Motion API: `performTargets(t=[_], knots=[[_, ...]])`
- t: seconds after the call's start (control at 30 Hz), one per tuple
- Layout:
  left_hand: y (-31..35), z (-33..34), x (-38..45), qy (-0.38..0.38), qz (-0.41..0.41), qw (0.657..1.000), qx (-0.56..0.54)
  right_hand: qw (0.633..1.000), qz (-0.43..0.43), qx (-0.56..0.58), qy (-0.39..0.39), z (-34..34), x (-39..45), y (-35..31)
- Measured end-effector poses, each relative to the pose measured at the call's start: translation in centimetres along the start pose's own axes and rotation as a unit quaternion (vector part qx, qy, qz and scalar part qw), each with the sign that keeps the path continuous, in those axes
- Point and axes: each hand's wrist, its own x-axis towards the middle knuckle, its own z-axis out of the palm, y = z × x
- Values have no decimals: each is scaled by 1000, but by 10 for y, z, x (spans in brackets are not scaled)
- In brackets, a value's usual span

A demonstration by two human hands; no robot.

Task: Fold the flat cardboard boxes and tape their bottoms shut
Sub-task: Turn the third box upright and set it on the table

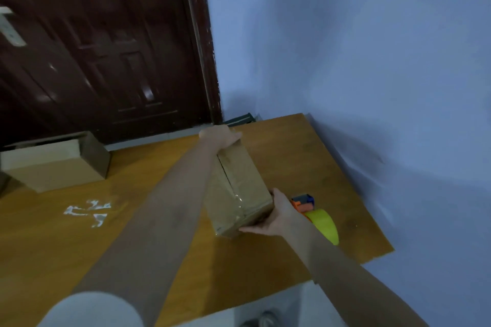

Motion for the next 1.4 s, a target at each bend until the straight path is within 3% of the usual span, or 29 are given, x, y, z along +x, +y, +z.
performTargets(t=[0.17,0.37,0.53,0.7,0.83,0.93,1.2,1.4], knots=[[-34,-40,-18,28,-29,989,-139,993,-51,-102,7,34,-11,-22],[-96,-68,-47,30,-82,947,-308,965,-143,-221,6,76,-28,-43],[-141,-63,-74,49,-120,913,-387,910,-282,-305,3,110,-34,-53],[-166,-46,-95,120,-113,889,-427,831,-339,-439,-38,142,-26,-61],[-179,-37,-99,168,-127,897,-388,754,-386,-531,-40,157,-17,-64],[-182,-23,-92,182,-165,895,-373,722,-420,-549,-32,161,-5,-63],[-177,28,-54,189,-200,877,-395,742,-413,-528,-8,146,39,-68],[-186,68,-27,223,-177,874,-394,750,-403,-523,41,136,87,-52]])
